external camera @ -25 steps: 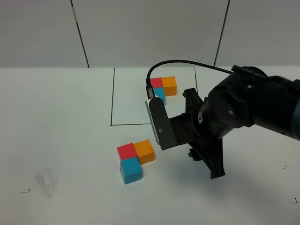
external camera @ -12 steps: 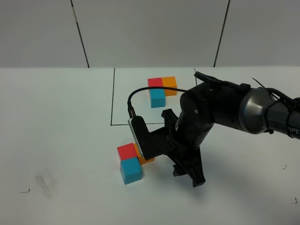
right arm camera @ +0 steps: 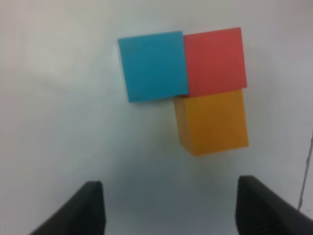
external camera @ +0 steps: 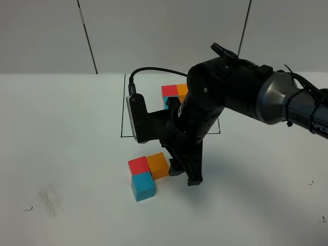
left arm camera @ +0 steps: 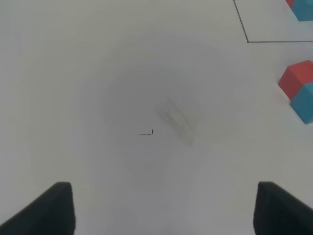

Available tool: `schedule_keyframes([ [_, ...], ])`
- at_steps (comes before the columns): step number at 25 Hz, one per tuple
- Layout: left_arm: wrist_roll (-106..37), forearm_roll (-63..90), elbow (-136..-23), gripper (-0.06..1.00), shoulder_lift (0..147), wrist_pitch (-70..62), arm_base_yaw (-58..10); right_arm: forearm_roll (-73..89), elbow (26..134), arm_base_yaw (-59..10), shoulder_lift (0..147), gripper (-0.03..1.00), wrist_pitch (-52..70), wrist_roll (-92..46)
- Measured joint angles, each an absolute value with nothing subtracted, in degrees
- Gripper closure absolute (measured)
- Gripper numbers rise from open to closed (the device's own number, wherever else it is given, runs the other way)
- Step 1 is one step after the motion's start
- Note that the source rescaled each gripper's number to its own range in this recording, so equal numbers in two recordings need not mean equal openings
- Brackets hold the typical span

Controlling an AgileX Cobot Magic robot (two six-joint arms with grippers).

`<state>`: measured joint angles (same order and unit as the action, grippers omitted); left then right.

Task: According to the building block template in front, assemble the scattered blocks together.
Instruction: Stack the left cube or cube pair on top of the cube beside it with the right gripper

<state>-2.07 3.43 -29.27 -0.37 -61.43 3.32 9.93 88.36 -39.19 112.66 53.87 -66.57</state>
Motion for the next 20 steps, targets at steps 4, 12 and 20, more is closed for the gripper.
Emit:
schedule_keyframes([
  [4,-2.07,3.43,-29.27,0.15,-0.37,-61.43,3.32,9.85,88.36,-39.68,112.66,0.72,54.45,-65.95],
  [12,-2.07,3.43,-29.27,0.15,-0.37,-61.43,3.32,17.14,88.36,-39.65,112.66,0.72,56.78,-61.73],
  [20,-2.07,3.43,-29.27,0.15,-0.37,-61.43,3.32,0.61,88.67,-40.48,113.36,0.72,51.45,-67.65],
])
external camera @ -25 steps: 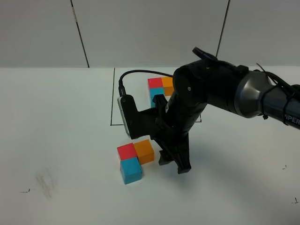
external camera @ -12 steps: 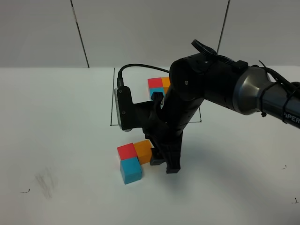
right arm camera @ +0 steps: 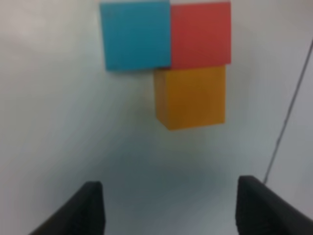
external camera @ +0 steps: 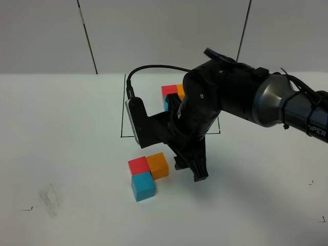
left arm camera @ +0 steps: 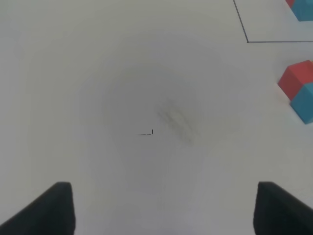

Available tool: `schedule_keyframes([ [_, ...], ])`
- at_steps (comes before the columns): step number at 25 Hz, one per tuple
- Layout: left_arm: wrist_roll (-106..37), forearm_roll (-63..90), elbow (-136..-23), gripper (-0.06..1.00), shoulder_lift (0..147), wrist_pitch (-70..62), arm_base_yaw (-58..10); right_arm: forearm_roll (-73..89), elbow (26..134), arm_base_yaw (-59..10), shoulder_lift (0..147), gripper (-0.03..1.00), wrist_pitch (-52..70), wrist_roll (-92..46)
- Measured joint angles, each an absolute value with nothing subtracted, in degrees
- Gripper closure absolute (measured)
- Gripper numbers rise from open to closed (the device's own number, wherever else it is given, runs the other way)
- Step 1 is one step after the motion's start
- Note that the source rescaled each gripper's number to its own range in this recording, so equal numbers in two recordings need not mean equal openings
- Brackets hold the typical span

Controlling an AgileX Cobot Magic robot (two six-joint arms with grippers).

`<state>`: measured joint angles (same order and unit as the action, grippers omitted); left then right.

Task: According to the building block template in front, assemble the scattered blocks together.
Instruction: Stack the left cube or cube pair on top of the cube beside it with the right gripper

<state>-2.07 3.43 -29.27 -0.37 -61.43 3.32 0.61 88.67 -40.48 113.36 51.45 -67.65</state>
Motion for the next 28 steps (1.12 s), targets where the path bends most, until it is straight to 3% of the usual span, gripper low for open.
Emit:
schedule_keyframes([
  [14,-2.07,3.43,-29.27,0.15,-0.37,-61.43,3.32,0.34,110.69,-41.85,128.14,0.72,64.27,-72.27],
  [28,-2.07,2.98,-29.27,0.15,-0.37,-61.43,3.32,0.96,111.75,-41.85,133.33,0.72,62.16,-72.27],
])
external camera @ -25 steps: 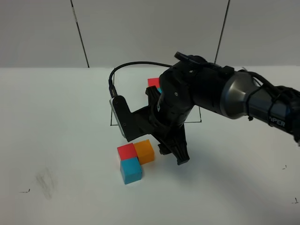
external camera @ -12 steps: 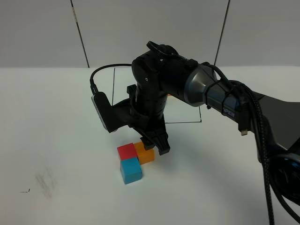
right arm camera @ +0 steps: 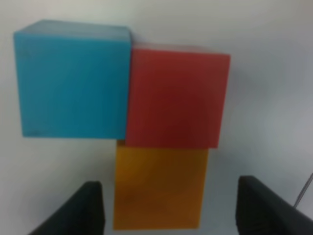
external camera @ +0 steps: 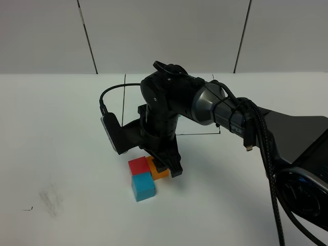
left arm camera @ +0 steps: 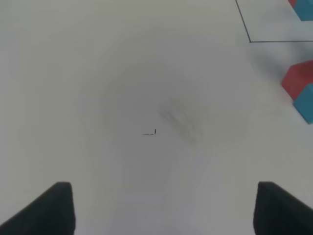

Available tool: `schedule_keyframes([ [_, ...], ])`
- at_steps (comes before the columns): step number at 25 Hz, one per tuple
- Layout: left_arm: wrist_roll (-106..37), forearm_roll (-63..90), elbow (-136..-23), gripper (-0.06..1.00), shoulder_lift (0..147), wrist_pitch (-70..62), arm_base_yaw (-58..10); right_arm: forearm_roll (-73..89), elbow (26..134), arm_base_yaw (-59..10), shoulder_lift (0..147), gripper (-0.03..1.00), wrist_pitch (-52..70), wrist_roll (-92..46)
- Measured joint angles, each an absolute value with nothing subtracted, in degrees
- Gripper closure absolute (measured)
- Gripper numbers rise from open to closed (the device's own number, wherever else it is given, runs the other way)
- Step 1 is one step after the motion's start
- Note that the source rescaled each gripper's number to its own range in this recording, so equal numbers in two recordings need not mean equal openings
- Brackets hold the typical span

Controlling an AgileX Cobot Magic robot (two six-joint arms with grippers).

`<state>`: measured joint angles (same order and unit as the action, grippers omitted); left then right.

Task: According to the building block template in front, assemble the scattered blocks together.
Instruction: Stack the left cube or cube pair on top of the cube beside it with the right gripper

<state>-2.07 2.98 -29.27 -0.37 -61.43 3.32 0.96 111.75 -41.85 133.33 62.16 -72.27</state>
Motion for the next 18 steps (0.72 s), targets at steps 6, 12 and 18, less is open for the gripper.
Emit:
schedule_keyframes([
  [6,-2.07,2.76,-29.27,0.15,-0.37,-61.43,3.32,0.96,111.75,-41.85,134.08,0.72,61.85,-72.27],
  [12,-2.07,2.48,-29.27,0.15,-0.37,-61.43,3.32,0.96,111.75,-41.85,136.01,0.72,61.85,-72.27],
  [18,-2.07,1.86,-29.27,0.15,-0.37,-61.43,3.32,1.07,111.75,-41.85,137.04,0.72,61.98,-72.04],
])
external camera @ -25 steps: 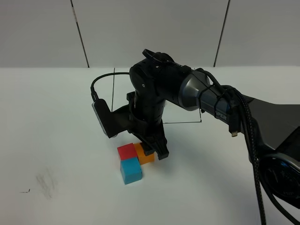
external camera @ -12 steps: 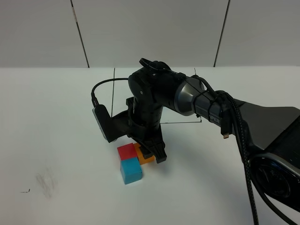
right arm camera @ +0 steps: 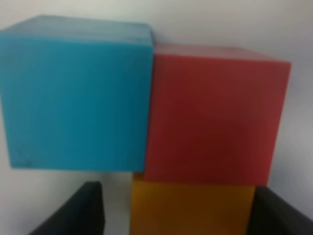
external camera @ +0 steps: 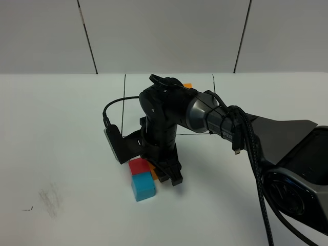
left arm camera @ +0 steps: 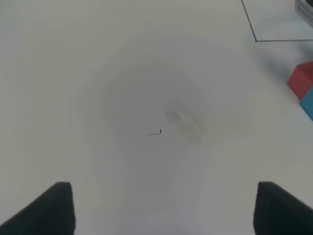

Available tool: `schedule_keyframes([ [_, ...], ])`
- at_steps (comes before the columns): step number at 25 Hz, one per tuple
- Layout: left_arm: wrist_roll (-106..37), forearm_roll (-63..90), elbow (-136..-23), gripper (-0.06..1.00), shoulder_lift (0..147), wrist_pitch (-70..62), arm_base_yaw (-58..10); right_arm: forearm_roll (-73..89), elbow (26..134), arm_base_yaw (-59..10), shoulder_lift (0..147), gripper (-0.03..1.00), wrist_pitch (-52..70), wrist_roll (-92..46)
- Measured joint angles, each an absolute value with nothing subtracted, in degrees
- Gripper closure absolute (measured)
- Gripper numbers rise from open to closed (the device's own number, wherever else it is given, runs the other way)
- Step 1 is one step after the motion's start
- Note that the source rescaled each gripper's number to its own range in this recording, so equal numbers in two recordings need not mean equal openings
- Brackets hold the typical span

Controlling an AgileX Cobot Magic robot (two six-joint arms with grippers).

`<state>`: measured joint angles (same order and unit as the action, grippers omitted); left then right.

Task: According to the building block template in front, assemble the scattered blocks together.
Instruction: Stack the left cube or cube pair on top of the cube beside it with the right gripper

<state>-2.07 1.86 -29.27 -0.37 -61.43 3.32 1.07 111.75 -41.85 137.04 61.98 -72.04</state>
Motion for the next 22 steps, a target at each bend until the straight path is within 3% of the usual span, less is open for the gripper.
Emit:
schedule_keyframes([
  [5,-2.07,0.50,-29.27,0.15,-0.37,-61.43,3.32,1.11,111.75,-41.85,137.24,0.75,62.02,-71.93],
  [11,-2.07,0.00,-29.27,0.15,-0.37,-61.43,3.32,1.22,111.80,-41.85,137.86,0.95,62.08,-71.87],
  [22,-2.07,-0.73,-29.27,0.15,-0.37,-61.38,3.32,1.05,111.80,-41.85,137.86,0.97,62.42,-71.87],
])
